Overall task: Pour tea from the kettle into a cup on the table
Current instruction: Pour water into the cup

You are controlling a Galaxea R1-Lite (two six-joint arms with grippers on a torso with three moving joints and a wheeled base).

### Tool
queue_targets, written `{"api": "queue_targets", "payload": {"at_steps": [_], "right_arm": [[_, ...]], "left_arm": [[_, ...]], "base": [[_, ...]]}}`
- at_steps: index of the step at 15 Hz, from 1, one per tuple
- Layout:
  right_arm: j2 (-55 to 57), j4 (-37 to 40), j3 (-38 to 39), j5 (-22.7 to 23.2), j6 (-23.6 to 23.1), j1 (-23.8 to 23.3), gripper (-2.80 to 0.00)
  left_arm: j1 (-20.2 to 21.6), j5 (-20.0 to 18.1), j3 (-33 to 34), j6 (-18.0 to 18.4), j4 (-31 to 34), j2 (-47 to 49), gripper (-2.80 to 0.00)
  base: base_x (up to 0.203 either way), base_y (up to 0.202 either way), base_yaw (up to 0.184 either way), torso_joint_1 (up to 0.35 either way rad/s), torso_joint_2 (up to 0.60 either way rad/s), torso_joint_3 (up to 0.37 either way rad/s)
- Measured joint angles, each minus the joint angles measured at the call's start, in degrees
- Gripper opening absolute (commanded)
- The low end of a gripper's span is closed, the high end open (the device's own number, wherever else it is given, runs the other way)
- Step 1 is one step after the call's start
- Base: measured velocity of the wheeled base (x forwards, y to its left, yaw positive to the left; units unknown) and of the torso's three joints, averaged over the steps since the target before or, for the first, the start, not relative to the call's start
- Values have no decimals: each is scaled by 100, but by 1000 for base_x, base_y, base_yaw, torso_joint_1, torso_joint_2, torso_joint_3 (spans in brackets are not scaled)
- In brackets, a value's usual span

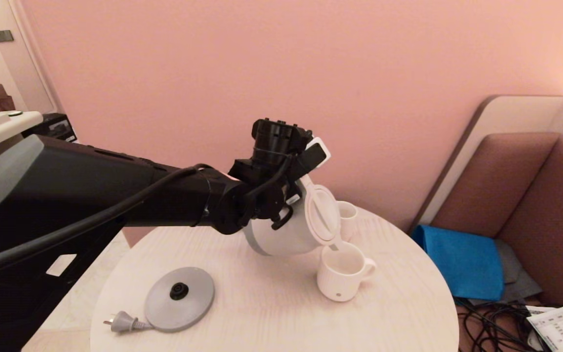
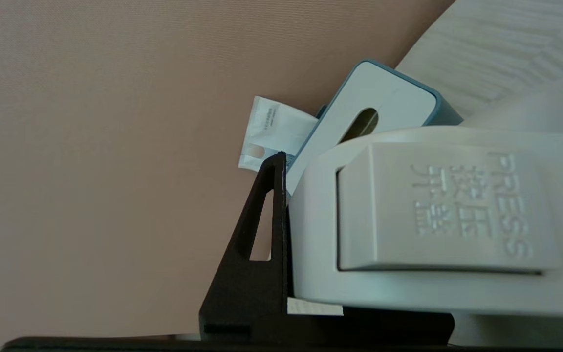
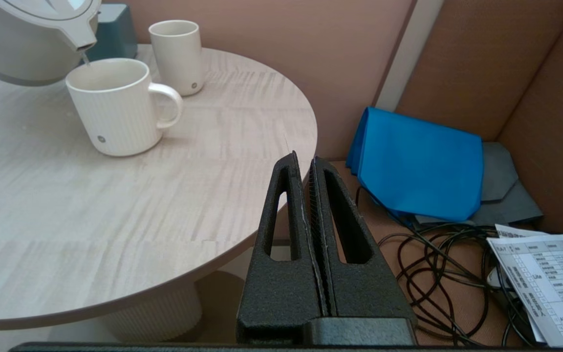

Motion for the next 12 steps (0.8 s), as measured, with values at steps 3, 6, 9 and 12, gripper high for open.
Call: {"api": "queue_targets", "payload": {"at_steps": [3, 6, 9, 12], "right_arm": [[0, -2, 0, 1, 2, 0, -280], [0, 0, 0, 1, 2, 0, -280], [0, 0, 0, -1, 2, 0, -280], [0, 0, 0, -1, 2, 0, -280]], "left_arm": [[-50, 74, -7, 147, -4, 1, -280], [-77, 84, -129, 268, 0, 35, -280], [-116, 153, -184, 350, 6, 63, -280], [-156, 207, -195, 459, 7, 67, -280]], "base": [[0, 0, 0, 0, 0, 0], [0, 0, 0, 0, 0, 0], [0, 0, 0, 0, 0, 0], [0, 0, 0, 0, 0, 0]]}}
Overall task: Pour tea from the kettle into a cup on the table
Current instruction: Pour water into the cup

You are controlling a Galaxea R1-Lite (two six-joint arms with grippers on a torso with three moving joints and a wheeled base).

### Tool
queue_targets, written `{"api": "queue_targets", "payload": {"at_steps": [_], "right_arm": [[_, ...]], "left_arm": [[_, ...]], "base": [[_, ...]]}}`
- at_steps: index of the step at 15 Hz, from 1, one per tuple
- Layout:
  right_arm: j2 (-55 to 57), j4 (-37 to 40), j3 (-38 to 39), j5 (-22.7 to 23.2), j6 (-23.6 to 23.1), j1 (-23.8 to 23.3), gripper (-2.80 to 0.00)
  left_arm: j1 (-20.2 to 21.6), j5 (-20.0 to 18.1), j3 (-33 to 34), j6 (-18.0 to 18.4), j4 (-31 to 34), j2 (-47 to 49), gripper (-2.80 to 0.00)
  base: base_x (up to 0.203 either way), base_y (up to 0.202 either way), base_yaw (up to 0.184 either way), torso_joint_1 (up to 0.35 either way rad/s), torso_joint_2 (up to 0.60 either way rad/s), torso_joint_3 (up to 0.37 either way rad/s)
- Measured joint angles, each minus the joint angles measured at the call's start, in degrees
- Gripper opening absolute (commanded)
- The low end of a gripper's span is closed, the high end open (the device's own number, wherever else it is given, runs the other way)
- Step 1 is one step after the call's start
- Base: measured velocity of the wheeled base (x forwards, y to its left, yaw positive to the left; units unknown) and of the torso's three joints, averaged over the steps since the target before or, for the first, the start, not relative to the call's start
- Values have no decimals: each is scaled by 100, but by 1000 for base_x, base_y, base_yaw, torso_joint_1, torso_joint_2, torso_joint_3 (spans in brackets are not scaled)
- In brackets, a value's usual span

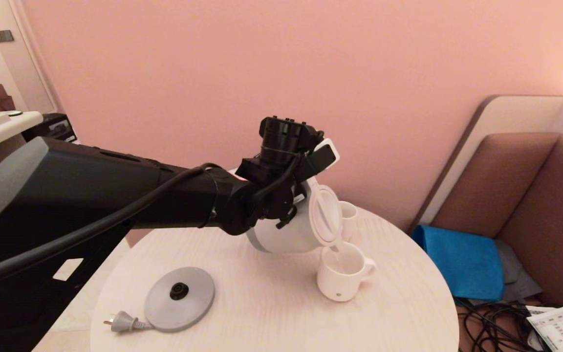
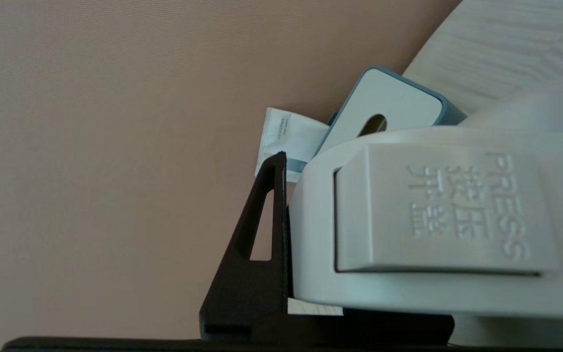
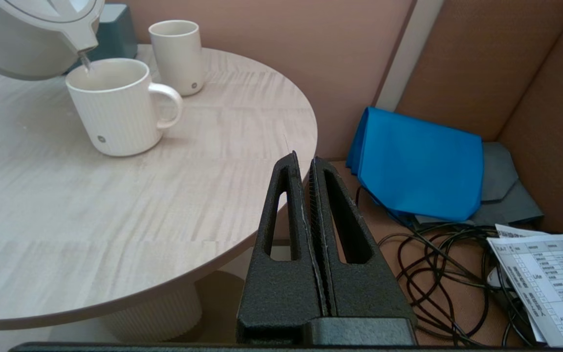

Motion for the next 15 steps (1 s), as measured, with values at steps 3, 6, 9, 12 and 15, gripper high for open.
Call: {"api": "queue_targets", "payload": {"at_steps": [3, 6, 9, 12, 15], "right_arm": [[0, -2, 0, -1, 0, 0, -280], [0, 0, 0, 0, 0, 0, -280], [0, 0, 0, 1, 0, 0, -280], [0, 0, -2, 0, 2, 0, -280], [0, -1, -2, 2, -2, 0, -280]], "left_arm": [[-37, 17, 4, 39, -2, 5, -280], [-37, 116, 20, 141, -1, 5, -280], [-37, 127, 8, 239, -1, 5, -280], [-48, 121, -9, 323, -1, 5, -280], [-59, 121, -20, 351, -1, 2, -280]], "base": [[0, 0, 0, 0, 0, 0], [0, 0, 0, 0, 0, 0], [0, 0, 0, 0, 0, 0], [0, 0, 0, 0, 0, 0], [0, 0, 0, 0, 0, 0]]}}
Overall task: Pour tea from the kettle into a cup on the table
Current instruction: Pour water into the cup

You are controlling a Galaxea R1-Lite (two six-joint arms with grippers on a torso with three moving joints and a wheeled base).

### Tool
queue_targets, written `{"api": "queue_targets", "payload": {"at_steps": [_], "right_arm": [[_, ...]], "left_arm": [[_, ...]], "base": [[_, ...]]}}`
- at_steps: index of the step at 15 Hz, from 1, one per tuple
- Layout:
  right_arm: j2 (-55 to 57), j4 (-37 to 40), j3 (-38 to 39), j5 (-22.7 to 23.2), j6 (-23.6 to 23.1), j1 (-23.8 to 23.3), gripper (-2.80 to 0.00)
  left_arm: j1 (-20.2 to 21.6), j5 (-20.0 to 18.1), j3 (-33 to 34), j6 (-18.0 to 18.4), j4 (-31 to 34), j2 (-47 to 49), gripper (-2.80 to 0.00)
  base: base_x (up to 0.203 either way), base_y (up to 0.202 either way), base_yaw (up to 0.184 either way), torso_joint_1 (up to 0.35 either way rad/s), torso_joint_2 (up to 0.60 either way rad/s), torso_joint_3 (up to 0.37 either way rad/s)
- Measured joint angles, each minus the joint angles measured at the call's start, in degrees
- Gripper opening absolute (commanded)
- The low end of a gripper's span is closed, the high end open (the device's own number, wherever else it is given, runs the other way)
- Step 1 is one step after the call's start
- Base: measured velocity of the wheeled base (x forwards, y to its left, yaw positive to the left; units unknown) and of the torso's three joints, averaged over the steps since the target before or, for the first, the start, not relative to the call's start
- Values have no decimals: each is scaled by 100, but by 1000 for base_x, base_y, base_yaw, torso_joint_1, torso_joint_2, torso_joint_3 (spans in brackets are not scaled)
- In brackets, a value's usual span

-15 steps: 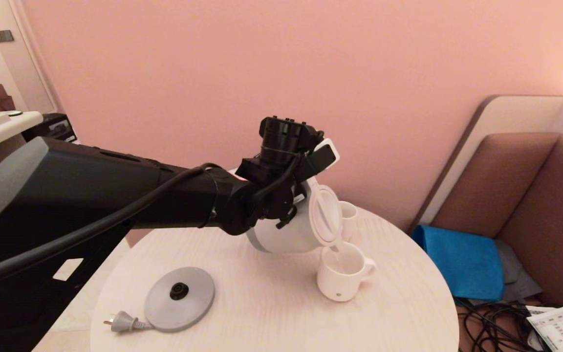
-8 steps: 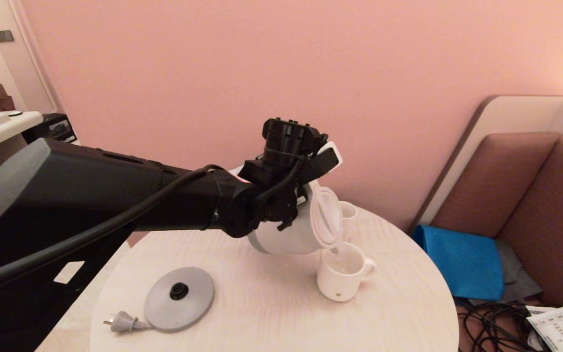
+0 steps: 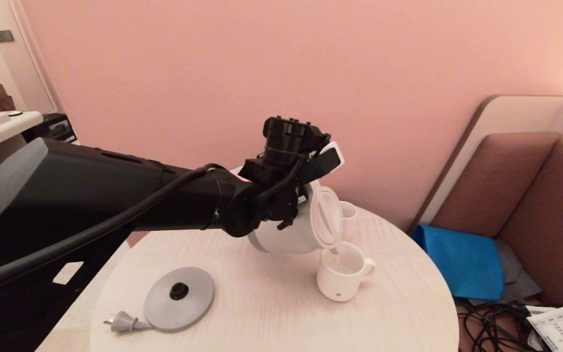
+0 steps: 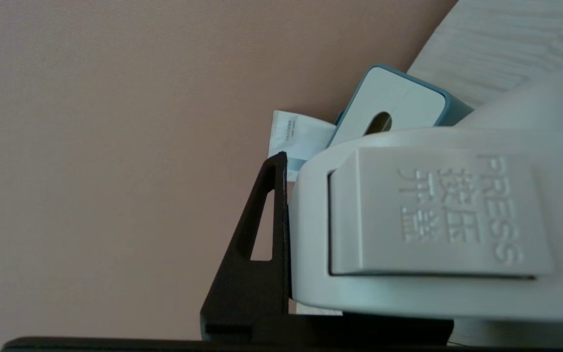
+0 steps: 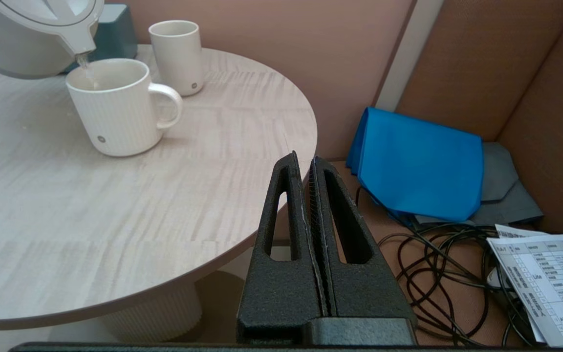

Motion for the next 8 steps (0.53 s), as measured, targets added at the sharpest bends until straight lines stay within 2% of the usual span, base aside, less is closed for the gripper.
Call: {"api": "queue_targets", "payload": {"at_steps": [8], "right_arm": [[0, 1, 2, 0, 1, 0, -280]], "left_arm": [[-4, 6, -132, 127, 0, 13, -280]], "base": [[0, 0, 0, 0, 0, 0]]}}
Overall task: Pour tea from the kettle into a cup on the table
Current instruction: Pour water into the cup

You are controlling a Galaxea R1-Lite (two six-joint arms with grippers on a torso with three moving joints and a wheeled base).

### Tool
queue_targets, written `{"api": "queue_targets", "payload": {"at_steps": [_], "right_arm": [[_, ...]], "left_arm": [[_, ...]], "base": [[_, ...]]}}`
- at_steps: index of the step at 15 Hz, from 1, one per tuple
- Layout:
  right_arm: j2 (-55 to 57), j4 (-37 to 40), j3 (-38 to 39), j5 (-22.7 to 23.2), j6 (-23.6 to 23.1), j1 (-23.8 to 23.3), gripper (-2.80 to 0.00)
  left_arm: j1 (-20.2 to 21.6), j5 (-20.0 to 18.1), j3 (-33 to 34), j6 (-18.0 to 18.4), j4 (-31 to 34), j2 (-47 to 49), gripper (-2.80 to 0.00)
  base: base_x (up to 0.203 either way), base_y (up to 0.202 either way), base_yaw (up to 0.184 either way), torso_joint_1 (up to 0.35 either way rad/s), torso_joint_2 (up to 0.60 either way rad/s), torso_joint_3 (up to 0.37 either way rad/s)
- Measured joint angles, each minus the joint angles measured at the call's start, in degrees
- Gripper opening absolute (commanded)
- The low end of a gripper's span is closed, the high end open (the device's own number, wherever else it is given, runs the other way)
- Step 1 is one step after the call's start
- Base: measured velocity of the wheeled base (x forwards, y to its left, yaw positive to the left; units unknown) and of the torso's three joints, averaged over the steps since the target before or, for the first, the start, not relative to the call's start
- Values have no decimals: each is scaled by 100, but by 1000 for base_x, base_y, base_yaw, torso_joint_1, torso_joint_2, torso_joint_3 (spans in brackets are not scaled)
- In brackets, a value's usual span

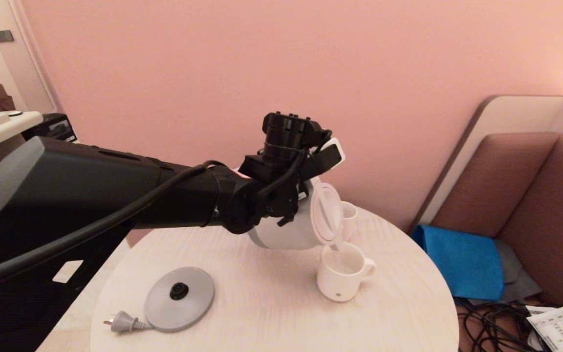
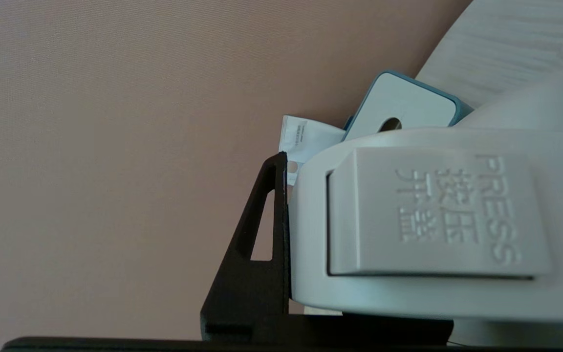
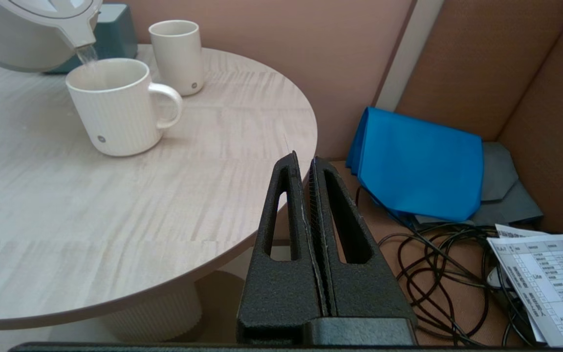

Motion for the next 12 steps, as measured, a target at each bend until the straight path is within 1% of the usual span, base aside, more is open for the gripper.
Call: {"api": "queue_targets", "payload": {"at_steps": [3, 5, 8, 10, 12], "right_arm": [[0, 0, 2, 0, 1, 0, -280], [0, 0, 0, -2, 1, 0, -280], [0, 0, -5, -5, -1, 0, -280], [0, 0, -5, -2, -1, 0, -280], [0, 0, -5, -1, -1, 0, -280]], "left_arm": [[-9, 0, -12, 0, -13, 9, -280], [-11, -14, 28, -141, -86, 26, -280], [-7, -32, 246, -551, -73, 20, -280], [25, -31, 421, -949, -53, -31, -280], [91, -34, 646, -1234, -37, -133, -280]], "base": [[0, 0, 0, 0, 0, 0], [0, 0, 0, 0, 0, 0], [0, 0, 0, 0, 0, 0], [0, 0, 0, 0, 0, 0], [0, 0, 0, 0, 0, 0]]}}
